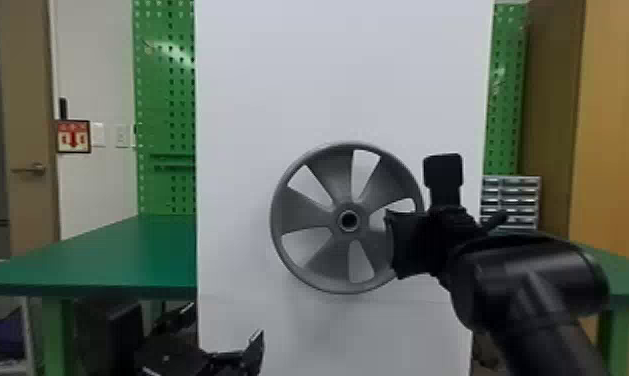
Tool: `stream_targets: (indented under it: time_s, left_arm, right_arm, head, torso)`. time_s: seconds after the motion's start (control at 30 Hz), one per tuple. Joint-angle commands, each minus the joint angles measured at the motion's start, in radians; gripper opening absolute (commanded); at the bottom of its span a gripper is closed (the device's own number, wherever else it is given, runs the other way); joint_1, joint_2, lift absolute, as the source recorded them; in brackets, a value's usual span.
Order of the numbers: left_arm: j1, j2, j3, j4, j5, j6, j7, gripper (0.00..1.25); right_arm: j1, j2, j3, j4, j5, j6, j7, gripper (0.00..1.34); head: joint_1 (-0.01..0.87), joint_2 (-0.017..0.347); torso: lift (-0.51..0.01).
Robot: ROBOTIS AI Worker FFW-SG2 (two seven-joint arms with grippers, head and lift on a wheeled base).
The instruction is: Hold the wheel and insert it
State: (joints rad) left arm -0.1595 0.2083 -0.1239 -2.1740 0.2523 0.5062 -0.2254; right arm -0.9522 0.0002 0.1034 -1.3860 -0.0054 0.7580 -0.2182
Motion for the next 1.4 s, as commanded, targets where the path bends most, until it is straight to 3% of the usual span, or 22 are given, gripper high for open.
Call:
stream_targets:
  time_s: [0.0,0.17,0.23,0.37,0.47,0.63,1.0,1.37]
  left_arm:
    - [0.000,0.000,0.000,0.000,0.001,0.000,0.000,1.15]
    - [0.001,0.000,0.000,0.002,0.001,0.000,0.000,1.15]
    - [0.003,0.000,0.001,0.002,0.001,0.000,0.000,1.15]
    - [0.003,0.000,0.003,0.002,0.001,0.000,0.000,1.15]
    - [0.005,0.000,0.004,0.002,0.002,0.000,0.000,1.15]
    - [0.006,0.002,0.006,0.002,0.002,0.000,0.000,1.15]
    - [0.014,0.002,0.010,0.002,0.002,0.000,0.000,1.15]
    - [0.020,0.000,0.013,0.000,0.007,0.000,0.000,1.15]
  right_arm:
    - [0.000,0.001,0.002,0.008,0.001,-0.008,-0.018,0.17]
    - [0.006,0.001,0.007,0.008,-0.031,-0.029,-0.018,0.23]
    - [0.006,0.001,0.009,0.007,-0.036,-0.031,-0.018,0.37]
    - [0.012,0.001,0.007,-0.002,-0.065,-0.034,-0.018,0.79]
    - [0.016,0.001,0.007,-0.007,-0.071,-0.042,-0.018,0.98]
    - [0.029,0.001,0.006,-0.030,-0.079,-0.042,-0.016,1.16]
    - [0.095,0.001,0.021,-0.173,-0.100,-0.029,-0.016,1.18]
    - [0.225,0.001,0.030,-0.410,-0.123,0.024,-0.016,1.18]
  head:
    - [0.097,0.015]
    - [0.097,0.015]
    - [0.097,0.015]
    - [0.097,0.015]
    - [0.097,0.015]
    - [0.097,0.015]
    - [0.097,0.015]
    - [0.097,0.015]
  torso:
    - [-0.442]
    - [-0.442]
    - [-0.442]
    - [-0.442]
    - [-0.442]
    - [-0.442]
    - [-0.442]
    - [-0.442]
